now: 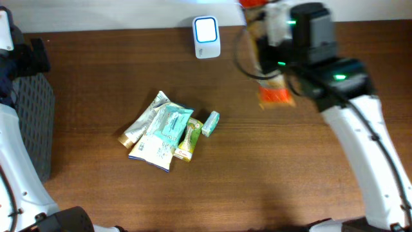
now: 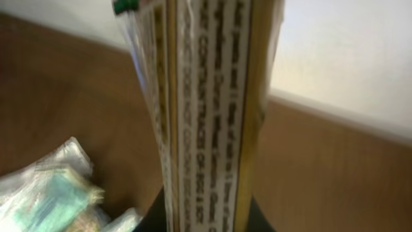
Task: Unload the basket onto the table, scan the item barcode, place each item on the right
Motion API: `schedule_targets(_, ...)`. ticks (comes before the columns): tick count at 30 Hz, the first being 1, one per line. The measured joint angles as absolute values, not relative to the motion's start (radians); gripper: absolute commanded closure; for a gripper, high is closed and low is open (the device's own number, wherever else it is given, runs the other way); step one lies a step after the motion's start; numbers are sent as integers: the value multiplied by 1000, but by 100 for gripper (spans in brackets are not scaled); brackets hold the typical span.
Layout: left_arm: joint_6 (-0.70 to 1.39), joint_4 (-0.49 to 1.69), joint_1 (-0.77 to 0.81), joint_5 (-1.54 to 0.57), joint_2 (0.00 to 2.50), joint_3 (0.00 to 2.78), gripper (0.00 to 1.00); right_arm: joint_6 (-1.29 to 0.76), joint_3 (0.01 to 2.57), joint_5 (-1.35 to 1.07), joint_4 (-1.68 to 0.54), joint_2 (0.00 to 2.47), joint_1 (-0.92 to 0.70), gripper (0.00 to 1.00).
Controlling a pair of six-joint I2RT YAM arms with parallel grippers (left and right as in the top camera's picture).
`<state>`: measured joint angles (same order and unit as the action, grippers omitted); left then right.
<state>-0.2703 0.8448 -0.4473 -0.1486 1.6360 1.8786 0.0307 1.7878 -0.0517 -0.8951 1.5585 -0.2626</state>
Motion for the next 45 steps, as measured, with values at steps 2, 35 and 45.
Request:
schedule_targets(2,-270,844,-447,-149,1636,1879,1,-33,1769,-160,-1121,1568,-123,96)
schedule_targets(35,-270,844,-447,-149,1636,1879,1,-595,1009,-265,-559,1610,371,50)
schedule_targets(45,-270,844,-447,-149,1636,1879,1,-366,1388,-373,-915,1608,260,41)
